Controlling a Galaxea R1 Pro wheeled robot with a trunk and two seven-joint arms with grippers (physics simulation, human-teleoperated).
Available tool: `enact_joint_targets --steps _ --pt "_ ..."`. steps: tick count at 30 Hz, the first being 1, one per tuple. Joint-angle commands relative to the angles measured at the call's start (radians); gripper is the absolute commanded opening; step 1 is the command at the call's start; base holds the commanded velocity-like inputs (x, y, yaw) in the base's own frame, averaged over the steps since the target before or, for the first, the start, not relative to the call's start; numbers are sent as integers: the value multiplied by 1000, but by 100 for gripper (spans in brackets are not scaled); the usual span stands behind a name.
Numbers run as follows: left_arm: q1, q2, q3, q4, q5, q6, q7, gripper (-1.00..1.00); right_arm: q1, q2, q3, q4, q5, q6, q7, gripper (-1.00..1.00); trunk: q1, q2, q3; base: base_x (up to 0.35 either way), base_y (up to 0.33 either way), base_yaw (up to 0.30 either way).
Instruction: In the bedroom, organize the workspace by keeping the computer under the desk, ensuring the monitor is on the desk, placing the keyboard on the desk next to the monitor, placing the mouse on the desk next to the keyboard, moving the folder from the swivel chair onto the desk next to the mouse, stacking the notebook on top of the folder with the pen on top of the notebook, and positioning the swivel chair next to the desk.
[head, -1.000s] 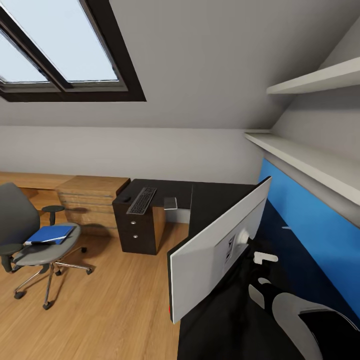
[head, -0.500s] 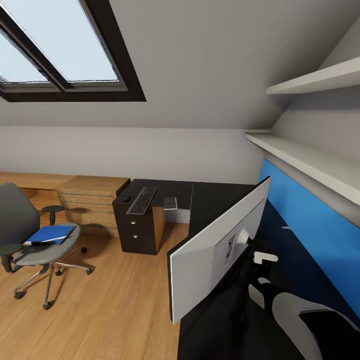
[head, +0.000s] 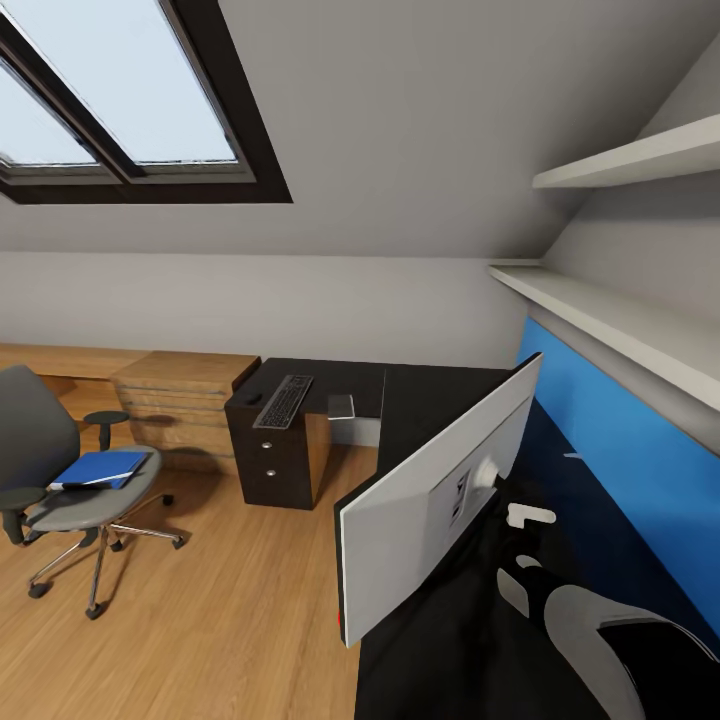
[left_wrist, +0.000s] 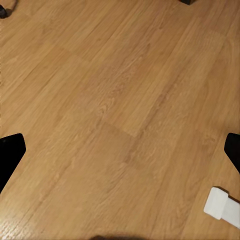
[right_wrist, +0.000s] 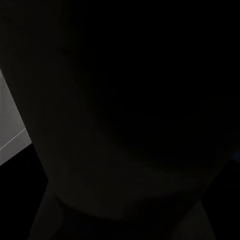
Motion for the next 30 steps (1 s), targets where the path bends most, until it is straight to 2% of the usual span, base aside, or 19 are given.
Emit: enact_joint_targets --steps 1,8,21,30 --pt "-1 0 -9 0 2 -3 9 100 -1 0 16 3 -12 -3 -1 -100 1 -2 -3 0 0 0" --pt "-1 1 -9 0 2 -3 9 100 -1 0 16 3 -12 -3 -2 -100 1 -2 -2 0 0 -23" --pt "-1 2 -8 2 3 -2 10 100 -1 0 16 3 -12 -3 -1 -100 1 -2 -2 0 0 -168" --pt "-1 2 -8 2 3 -1 10 100 -1 0 16 3 -12 -3 -1 -100 1 -2 -2 149 -8 -13"
